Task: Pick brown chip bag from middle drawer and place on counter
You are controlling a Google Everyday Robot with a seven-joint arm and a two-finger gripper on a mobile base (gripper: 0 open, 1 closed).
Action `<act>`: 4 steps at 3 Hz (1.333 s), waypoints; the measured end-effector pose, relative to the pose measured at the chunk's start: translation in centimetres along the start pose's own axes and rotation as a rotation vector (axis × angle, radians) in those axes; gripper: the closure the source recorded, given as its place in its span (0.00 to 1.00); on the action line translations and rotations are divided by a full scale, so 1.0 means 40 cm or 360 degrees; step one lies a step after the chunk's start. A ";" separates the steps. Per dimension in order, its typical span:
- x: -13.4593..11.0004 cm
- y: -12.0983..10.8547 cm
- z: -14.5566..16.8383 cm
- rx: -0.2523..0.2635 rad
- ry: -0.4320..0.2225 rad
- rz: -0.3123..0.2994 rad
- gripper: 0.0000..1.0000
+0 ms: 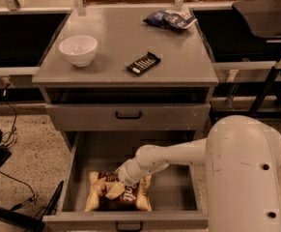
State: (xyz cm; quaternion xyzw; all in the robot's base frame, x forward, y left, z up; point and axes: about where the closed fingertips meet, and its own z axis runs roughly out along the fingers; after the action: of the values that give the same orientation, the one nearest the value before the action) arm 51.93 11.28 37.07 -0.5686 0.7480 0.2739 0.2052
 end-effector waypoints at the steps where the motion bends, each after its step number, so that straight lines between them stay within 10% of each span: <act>1: -0.010 0.003 -0.014 0.0000 0.0000 0.0000 0.89; 3: -0.089 0.022 -0.129 0.0025 -0.0008 -0.0101 1.00; 4: -0.191 0.098 -0.339 0.0023 -0.0006 -0.0217 1.00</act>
Offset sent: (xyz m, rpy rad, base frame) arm 0.0102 -0.0027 0.2551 0.0393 -0.2969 0.2269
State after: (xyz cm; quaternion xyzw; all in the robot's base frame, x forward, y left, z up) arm 50.28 8.98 52.89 -0.6162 0.7091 0.2551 0.2290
